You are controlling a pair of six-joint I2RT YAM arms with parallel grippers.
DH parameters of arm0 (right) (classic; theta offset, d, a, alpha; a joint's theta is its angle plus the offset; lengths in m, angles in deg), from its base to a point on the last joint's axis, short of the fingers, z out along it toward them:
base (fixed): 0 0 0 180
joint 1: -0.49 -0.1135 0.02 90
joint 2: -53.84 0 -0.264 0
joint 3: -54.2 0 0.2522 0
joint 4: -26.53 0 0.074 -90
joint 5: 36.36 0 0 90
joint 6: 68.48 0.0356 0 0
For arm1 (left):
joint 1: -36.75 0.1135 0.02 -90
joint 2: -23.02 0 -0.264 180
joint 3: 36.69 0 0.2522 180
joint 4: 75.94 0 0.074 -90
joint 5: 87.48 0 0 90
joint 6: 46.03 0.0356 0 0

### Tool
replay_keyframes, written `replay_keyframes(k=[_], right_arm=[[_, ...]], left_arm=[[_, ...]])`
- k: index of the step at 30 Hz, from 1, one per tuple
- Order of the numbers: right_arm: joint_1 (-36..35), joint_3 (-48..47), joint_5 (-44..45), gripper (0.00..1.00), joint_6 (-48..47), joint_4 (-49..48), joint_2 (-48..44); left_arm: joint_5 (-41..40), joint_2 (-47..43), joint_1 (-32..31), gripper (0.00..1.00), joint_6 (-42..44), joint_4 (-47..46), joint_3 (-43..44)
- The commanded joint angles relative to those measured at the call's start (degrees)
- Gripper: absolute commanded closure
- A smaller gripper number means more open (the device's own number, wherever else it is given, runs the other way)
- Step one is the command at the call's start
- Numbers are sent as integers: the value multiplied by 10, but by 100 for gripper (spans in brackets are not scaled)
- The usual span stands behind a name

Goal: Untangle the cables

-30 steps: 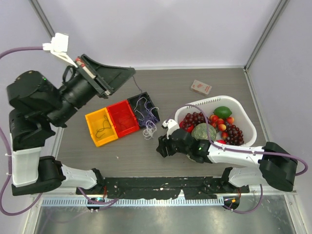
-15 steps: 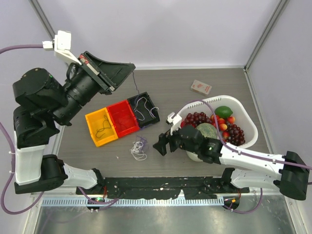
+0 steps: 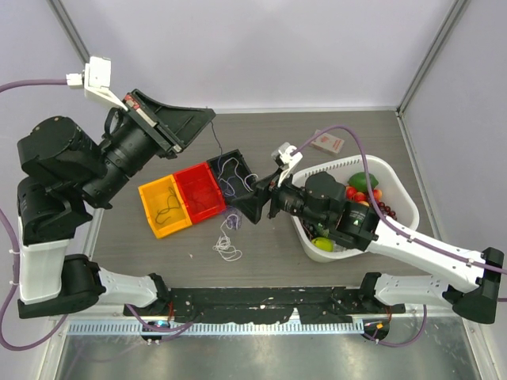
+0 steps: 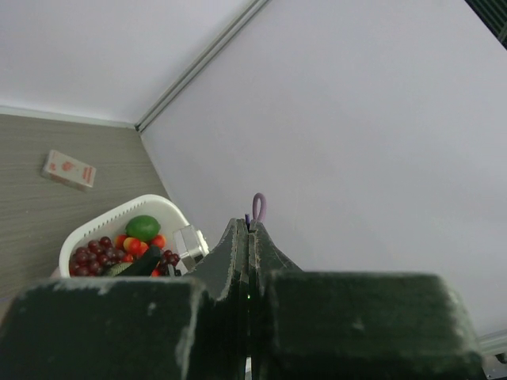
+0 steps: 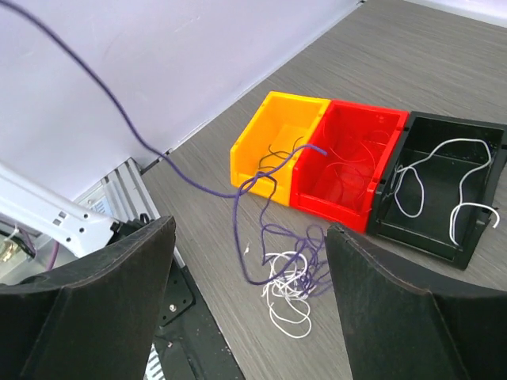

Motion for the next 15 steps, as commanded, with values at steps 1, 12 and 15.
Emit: replay_keyframes(k=[1,12,15], right_arm=[[-1,-58,23,20,34,48,-3],[-1,-37,-49,42,68,17,26],[-2,-35,-85,42,82,5,30]], left_arm=[[-17,-12,1,100,-12,-12,0],[-18,-14,1,100,-13,-13,-3],[-20,-15,1,100,-14,-13,-4]])
